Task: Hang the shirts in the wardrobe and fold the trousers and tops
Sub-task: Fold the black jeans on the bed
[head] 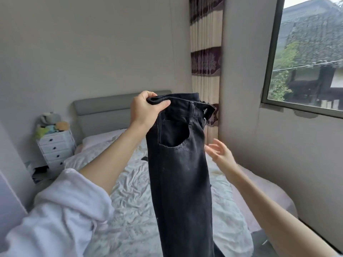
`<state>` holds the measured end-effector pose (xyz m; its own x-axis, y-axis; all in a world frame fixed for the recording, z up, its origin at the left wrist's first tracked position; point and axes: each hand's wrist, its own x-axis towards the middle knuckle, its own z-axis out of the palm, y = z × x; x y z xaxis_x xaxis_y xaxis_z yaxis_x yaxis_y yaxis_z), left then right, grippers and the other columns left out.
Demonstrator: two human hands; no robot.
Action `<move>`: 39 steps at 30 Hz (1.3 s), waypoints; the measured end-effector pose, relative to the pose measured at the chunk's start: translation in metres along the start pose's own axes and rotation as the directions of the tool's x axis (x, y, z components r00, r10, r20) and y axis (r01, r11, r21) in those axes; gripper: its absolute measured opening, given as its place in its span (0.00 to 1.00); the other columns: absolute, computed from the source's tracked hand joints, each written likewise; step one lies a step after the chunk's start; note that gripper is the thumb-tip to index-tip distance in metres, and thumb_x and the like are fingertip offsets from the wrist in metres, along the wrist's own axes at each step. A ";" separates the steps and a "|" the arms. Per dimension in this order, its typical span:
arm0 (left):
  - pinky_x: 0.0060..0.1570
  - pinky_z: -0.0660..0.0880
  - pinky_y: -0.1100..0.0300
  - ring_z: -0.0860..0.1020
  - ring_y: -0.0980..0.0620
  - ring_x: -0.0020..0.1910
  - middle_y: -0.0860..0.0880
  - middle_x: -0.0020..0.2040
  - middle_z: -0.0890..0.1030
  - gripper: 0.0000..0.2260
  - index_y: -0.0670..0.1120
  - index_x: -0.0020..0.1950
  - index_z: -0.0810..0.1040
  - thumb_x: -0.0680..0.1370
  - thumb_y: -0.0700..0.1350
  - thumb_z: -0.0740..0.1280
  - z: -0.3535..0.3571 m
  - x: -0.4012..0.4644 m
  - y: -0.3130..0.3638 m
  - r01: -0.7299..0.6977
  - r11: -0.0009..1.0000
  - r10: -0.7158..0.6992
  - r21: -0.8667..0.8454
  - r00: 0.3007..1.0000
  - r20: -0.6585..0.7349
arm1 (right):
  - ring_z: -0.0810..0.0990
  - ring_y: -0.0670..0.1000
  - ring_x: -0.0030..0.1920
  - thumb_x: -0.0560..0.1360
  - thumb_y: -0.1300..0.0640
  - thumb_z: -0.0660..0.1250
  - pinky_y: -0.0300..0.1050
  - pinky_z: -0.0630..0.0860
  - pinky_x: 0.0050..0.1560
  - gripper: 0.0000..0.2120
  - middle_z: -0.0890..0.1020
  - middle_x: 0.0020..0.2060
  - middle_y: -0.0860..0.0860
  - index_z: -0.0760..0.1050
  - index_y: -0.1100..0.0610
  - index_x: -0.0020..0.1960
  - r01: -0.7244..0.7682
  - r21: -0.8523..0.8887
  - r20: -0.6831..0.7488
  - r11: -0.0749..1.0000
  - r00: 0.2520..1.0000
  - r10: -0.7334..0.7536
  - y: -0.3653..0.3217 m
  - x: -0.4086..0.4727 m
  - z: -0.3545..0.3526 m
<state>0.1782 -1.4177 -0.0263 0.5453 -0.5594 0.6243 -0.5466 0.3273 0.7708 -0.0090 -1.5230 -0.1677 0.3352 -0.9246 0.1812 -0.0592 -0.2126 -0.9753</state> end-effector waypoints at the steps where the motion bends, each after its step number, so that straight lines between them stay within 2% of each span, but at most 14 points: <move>1: 0.38 0.72 0.64 0.73 0.56 0.34 0.56 0.33 0.76 0.14 0.51 0.36 0.72 0.66 0.44 0.77 0.004 -0.002 0.005 0.007 1.000 -0.007 0.006 1.000 -0.024 | 0.75 0.49 0.55 0.75 0.53 0.67 0.41 0.71 0.50 0.26 0.76 0.59 0.52 0.64 0.57 0.70 -0.110 -0.058 0.073 0.992 0.991 0.114 0.020 -0.010 -0.004; 5: 0.43 0.76 0.58 0.75 0.55 0.35 0.55 0.34 0.77 0.14 0.51 0.35 0.72 0.65 0.44 0.78 0.015 -0.003 0.022 0.021 1.000 -0.022 -0.007 0.992 -0.125 | 0.74 0.52 0.57 0.75 0.55 0.65 0.52 0.72 0.58 0.14 0.76 0.58 0.53 0.71 0.53 0.60 -0.371 -0.328 0.304 0.869 0.830 0.468 0.075 -0.040 -0.012; 7: 0.44 0.76 0.58 0.76 0.55 0.36 0.55 0.35 0.78 0.13 0.51 0.35 0.73 0.65 0.45 0.78 0.017 -0.005 0.029 0.024 0.999 -0.029 -0.035 0.989 -0.148 | 0.77 0.53 0.53 0.75 0.60 0.63 0.52 0.74 0.54 0.10 0.77 0.56 0.58 0.72 0.58 0.56 -0.373 -0.331 0.254 0.867 0.850 0.462 0.089 -0.043 -0.011; 11: 0.44 0.76 0.62 0.76 0.55 0.37 0.55 0.36 0.78 0.12 0.50 0.38 0.74 0.66 0.44 0.77 0.011 -0.006 0.038 0.023 0.999 -0.030 -0.039 0.980 -0.197 | 0.76 0.49 0.39 0.74 0.67 0.59 0.40 0.73 0.39 0.11 0.79 0.43 0.57 0.76 0.66 0.54 -0.262 -0.329 0.186 0.907 0.924 0.334 0.086 -0.034 -0.024; 15: 0.46 0.77 0.61 0.79 0.53 0.41 0.51 0.41 0.80 0.12 0.49 0.41 0.76 0.66 0.43 0.78 -0.006 -0.003 0.045 0.046 0.992 -0.070 -0.116 0.975 -0.211 | 0.75 0.52 0.45 0.74 0.65 0.62 0.42 0.70 0.44 0.10 0.79 0.47 0.59 0.76 0.67 0.53 -0.117 -0.527 0.210 0.842 0.942 0.262 0.065 -0.006 -0.044; 17: 0.43 0.77 0.64 0.78 0.56 0.38 0.52 0.39 0.80 0.11 0.50 0.39 0.76 0.66 0.41 0.77 -0.005 -0.008 0.046 0.055 0.988 -0.081 -0.143 0.980 -0.183 | 0.76 0.53 0.51 0.75 0.62 0.64 0.43 0.71 0.49 0.17 0.77 0.54 0.57 0.71 0.63 0.63 -0.059 -0.427 0.199 0.902 0.967 0.158 0.032 0.005 -0.045; 20: 0.40 0.76 0.66 0.78 0.59 0.34 0.54 0.36 0.79 0.12 0.49 0.38 0.75 0.66 0.38 0.77 0.003 -0.020 0.043 0.076 0.975 -0.108 -0.210 0.984 -0.144 | 0.75 0.41 0.50 0.76 0.50 0.65 0.43 0.69 0.52 0.26 0.75 0.57 0.46 0.63 0.53 0.71 0.061 0.056 0.185 0.997 0.980 -0.071 -0.036 0.011 -0.042; 23: 0.42 0.77 0.63 0.78 0.57 0.34 0.53 0.35 0.80 0.12 0.48 0.38 0.75 0.66 0.37 0.76 0.010 -0.029 0.045 0.094 0.964 -0.115 -0.248 0.991 -0.075 | 0.76 0.39 0.53 0.76 0.49 0.64 0.45 0.71 0.54 0.15 0.76 0.54 0.42 0.70 0.46 0.63 0.146 0.248 0.318 0.958 0.921 -0.223 -0.090 0.013 -0.041; 25: 0.43 0.78 0.63 0.79 0.56 0.34 0.54 0.34 0.80 0.12 0.48 0.37 0.75 0.66 0.37 0.76 0.011 -0.032 0.052 0.084 0.962 -0.100 -0.260 0.994 -0.052 | 0.79 0.45 0.50 0.77 0.54 0.64 0.44 0.73 0.53 0.09 0.77 0.50 0.49 0.73 0.52 0.57 0.164 0.292 0.370 0.942 0.889 -0.269 -0.113 0.012 -0.046; 28: 0.44 0.78 0.60 0.79 0.55 0.35 0.54 0.33 0.81 0.12 0.48 0.38 0.75 0.67 0.35 0.75 0.007 -0.038 0.062 0.078 0.951 -0.092 -0.300 0.995 -0.033 | 0.78 0.51 0.45 0.76 0.59 0.64 0.47 0.73 0.48 0.09 0.78 0.45 0.54 0.73 0.60 0.55 0.145 0.321 0.411 0.936 0.869 -0.276 -0.129 0.005 -0.058; 31: 0.37 0.78 0.64 0.79 0.58 0.31 0.56 0.29 0.80 0.11 0.47 0.38 0.75 0.68 0.34 0.74 0.002 -0.046 0.075 0.076 0.947 -0.078 -0.313 0.997 0.004 | 0.78 0.45 0.29 0.77 0.61 0.63 0.37 0.73 0.30 0.04 0.80 0.32 0.49 0.73 0.62 0.46 0.197 0.281 0.387 0.939 0.872 -0.299 -0.139 -0.007 -0.064; 33: 0.35 0.77 0.66 0.79 0.59 0.31 0.56 0.30 0.81 0.11 0.46 0.39 0.75 0.67 0.33 0.74 0.000 -0.050 0.084 0.087 0.949 -0.076 -0.303 0.996 0.048 | 0.77 0.42 0.26 0.77 0.62 0.64 0.33 0.71 0.24 0.04 0.80 0.30 0.48 0.75 0.59 0.43 0.282 0.230 0.289 0.931 0.894 -0.342 -0.146 -0.008 -0.066; 36: 0.44 0.79 0.62 0.80 0.54 0.36 0.50 0.38 0.81 0.11 0.46 0.42 0.76 0.67 0.33 0.74 -0.002 -0.053 0.095 0.112 0.952 -0.089 -0.285 0.992 0.092 | 0.80 0.45 0.34 0.76 0.60 0.65 0.38 0.78 0.35 0.04 0.81 0.37 0.49 0.77 0.55 0.43 0.362 0.166 0.192 0.917 0.901 -0.390 -0.154 -0.002 -0.065; 39: 0.41 0.78 0.65 0.80 0.57 0.35 0.49 0.40 0.80 0.12 0.45 0.44 0.77 0.68 0.31 0.73 -0.008 -0.052 0.099 0.120 0.940 -0.093 -0.319 0.991 0.098 | 0.81 0.46 0.38 0.77 0.58 0.65 0.42 0.79 0.42 0.05 0.82 0.37 0.46 0.77 0.52 0.43 0.369 0.178 0.154 0.912 0.905 -0.396 -0.158 0.010 -0.057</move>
<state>0.1007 -1.3503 0.0182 0.5288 -0.6596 0.5342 -0.2454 0.4836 0.8402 -0.0503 -1.5165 -0.0042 0.4715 -0.7042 0.5308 0.2368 -0.4787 -0.8454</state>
